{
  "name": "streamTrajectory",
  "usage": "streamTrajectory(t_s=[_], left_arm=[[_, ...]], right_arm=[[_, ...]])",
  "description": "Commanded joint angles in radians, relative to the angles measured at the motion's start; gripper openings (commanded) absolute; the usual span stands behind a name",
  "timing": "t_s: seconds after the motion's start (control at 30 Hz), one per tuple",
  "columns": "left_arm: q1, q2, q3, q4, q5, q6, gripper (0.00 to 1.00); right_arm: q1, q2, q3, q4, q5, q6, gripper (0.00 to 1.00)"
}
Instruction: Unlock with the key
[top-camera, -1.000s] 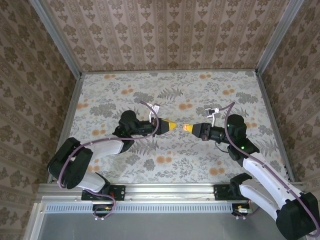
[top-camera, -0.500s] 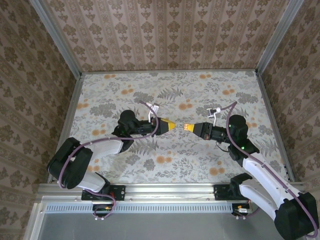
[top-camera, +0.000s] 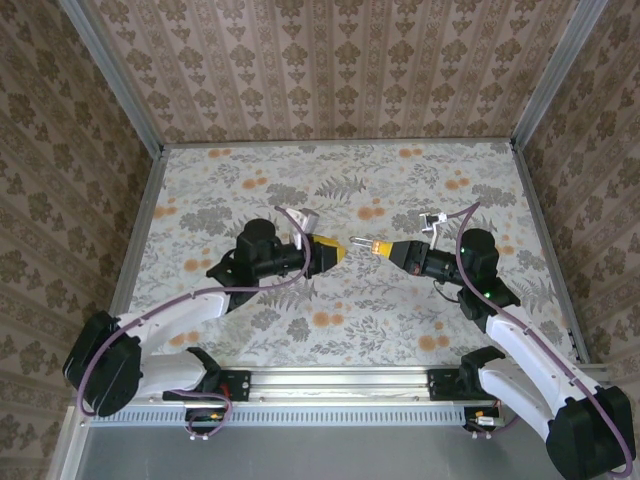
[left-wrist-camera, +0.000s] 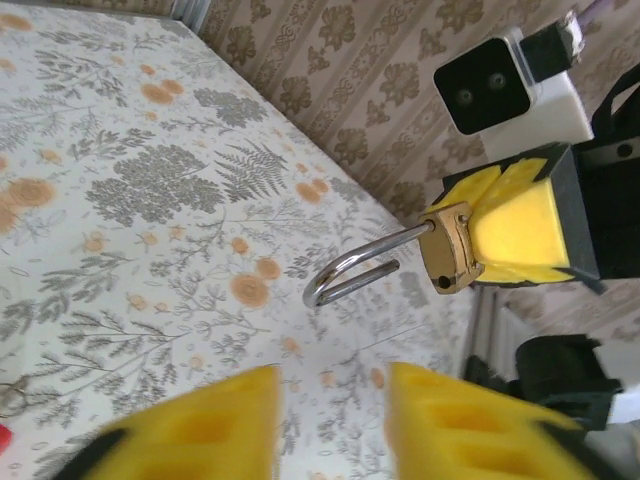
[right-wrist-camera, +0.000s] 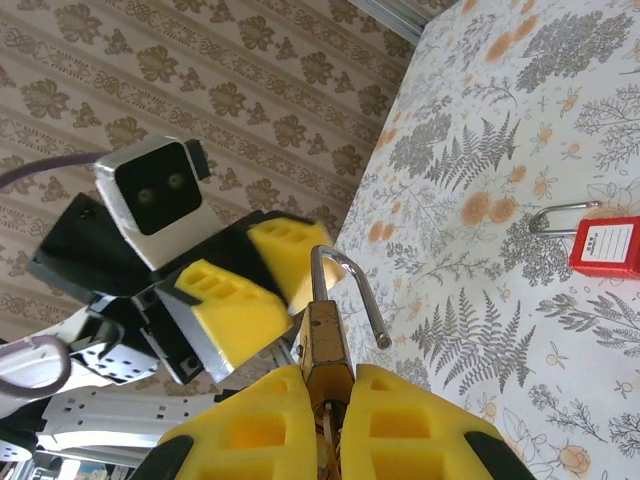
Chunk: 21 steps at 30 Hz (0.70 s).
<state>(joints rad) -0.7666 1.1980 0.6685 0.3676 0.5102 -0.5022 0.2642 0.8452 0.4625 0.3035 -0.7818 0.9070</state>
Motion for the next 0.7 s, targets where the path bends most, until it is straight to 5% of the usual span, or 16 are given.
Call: streamTrajectory(t_s=[0.0, 0.67], left_arm=[[-0.021, 0.033, 0.045, -0.189, -0.107, 0.113, 0.14], [-0.074, 0.247, 0.181, -0.1, -0.21, 0.1, 0.22]], right_arm=[[-0.003, 0.008, 0.011, 0.033, 0.027, 0.022, 0.01], [0.044, 0.01, -0.057, 0.129, 0.028, 0.113, 0.01]])
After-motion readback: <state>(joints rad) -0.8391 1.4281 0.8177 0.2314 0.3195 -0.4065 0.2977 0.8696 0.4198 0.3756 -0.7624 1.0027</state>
